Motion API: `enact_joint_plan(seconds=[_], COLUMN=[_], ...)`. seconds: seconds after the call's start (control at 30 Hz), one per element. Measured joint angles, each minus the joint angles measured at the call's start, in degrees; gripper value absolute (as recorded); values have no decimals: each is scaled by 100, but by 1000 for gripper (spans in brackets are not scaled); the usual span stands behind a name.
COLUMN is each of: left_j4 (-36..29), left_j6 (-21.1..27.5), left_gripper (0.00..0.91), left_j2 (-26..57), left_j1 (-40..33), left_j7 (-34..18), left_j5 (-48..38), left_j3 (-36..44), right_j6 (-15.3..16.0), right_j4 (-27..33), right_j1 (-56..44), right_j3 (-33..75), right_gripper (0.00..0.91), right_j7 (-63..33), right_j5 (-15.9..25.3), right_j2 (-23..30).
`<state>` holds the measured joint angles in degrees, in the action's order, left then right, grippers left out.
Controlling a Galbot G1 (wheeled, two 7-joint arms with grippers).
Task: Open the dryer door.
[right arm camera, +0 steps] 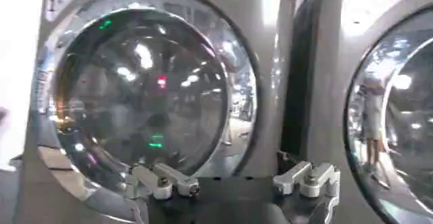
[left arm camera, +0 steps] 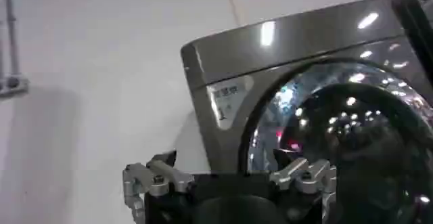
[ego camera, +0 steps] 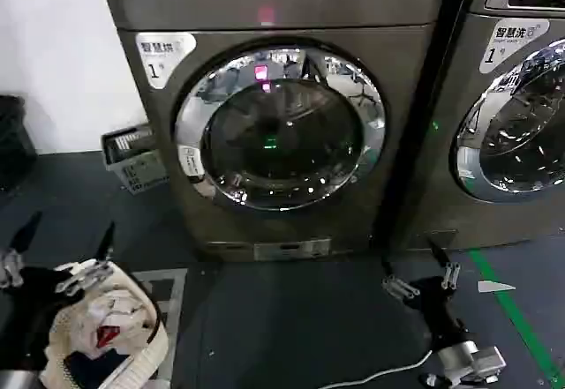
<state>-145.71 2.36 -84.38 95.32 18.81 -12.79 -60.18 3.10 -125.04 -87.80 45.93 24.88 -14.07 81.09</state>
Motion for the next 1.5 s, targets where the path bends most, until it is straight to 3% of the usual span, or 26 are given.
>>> enact_joint_plan(seconds=[0.17,0.33,0.5,0.7,1.0,1.5], left_j4=[36,89,17,-51,-105,-33], left_j6=[31,18,40,28,42,176], left_gripper=[907,907,907,907,907,907], left_j2=[24,29,69,55,37,-21], left_j1=[-59,-84,-73,-16,50,12], left_j7=[-2,-4,4,15,17,135], left_j5=[-21,0,46,117,197,388], left_j3=[39,97,157,176,162,194], right_j6=[432,554,628,639,331,156], right_j4=[454,975,1479,2116,3098,4666], right_j1=[862,1753,2712,3798,5166,6441], right_j3=[-194,-767,-1645,-2777,-3969,-4962], right_gripper=[907,907,907,907,907,907], right_j7=[484,574,574,676,835,942], right_j5=[-689,-1015,-1039,-1062,-894,-564], right_j2=[-845,-1699,-2047,-1997,-1586,-523])
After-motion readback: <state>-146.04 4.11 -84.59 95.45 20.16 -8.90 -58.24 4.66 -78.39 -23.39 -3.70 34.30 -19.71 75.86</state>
